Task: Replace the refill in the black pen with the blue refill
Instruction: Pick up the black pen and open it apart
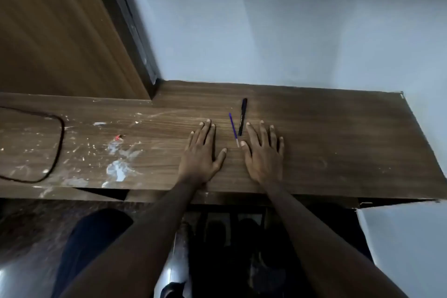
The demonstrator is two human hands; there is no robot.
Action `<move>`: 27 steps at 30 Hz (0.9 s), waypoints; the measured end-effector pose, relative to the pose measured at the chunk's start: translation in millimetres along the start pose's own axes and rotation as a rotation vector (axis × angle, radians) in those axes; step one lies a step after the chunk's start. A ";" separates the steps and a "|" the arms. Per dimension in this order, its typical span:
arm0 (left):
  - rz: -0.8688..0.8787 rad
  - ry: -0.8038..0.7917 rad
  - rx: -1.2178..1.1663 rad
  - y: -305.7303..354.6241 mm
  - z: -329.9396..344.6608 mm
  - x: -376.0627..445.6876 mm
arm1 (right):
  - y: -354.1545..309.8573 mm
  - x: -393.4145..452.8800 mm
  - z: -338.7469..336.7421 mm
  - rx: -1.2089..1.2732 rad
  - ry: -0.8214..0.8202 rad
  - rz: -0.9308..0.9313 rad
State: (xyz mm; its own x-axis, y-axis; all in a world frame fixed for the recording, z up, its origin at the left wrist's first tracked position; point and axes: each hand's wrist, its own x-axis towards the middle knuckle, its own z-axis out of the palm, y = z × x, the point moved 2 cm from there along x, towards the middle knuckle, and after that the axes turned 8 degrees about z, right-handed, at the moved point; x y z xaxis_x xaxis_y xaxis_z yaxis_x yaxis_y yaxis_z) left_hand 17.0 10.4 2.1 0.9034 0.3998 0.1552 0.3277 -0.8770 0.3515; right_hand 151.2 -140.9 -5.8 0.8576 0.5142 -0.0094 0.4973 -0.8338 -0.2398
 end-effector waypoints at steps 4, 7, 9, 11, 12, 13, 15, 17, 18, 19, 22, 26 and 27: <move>-0.020 -0.014 0.012 1.2 2.3 -0.5 | 2.0 -0.4 -1.2 -0.026 0.013 -0.015; -0.024 -0.028 0.019 -2.4 5.8 0.6 | -0.7 2.4 -0.7 -0.065 -0.012 -0.025; -0.017 -0.031 0.025 -3.4 5.8 0.4 | -0.4 3.9 -0.3 -0.064 -0.033 -0.014; -0.024 -0.023 0.021 -2.5 6.7 0.3 | -0.2 3.5 -1.9 -0.048 -0.026 -0.006; -0.025 -0.020 0.019 -2.0 6.0 0.2 | -0.3 3.1 -2.5 -0.034 -0.010 -0.010; -0.025 -0.017 0.014 -2.4 5.5 0.3 | 0.7 2.9 -2.9 -0.015 0.005 -0.003; -0.029 -0.024 0.002 -1.2 4.3 0.5 | 2.0 0.7 -5.0 0.016 0.061 0.020; -0.052 -0.040 -0.008 1.9 4.0 0.7 | -0.5 0.6 -9.7 0.038 0.128 0.054; -0.067 -0.051 -0.027 3.3 4.1 0.8 | -3.9 2.1 -13.9 0.045 0.154 0.071; -0.084 -0.062 -0.060 4.8 4.6 0.8 | -7.9 5.3 -17.7 0.049 0.170 0.087; -0.117 -0.133 -0.139 12.4 -0.2 -0.7 | -17.6 21.3 -25.8 0.021 0.101 0.135; -0.178 0.008 -0.351 20.6 -19.4 -0.1 | -11.4 31.0 -29.2 0.176 0.030 0.196; -0.225 0.043 -0.417 20.2 -23.2 1.2 | -7.8 30.2 -32.1 0.267 -0.004 0.226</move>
State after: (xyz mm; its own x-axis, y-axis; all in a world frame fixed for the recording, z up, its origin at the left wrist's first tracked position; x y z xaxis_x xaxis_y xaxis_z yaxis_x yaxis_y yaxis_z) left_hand 18.3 -0.7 30.8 0.8073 0.5862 0.0679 0.3668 -0.5887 0.7204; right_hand 177.4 -125.3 27.0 0.9414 0.3235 -0.0954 0.2420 -0.8450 -0.4769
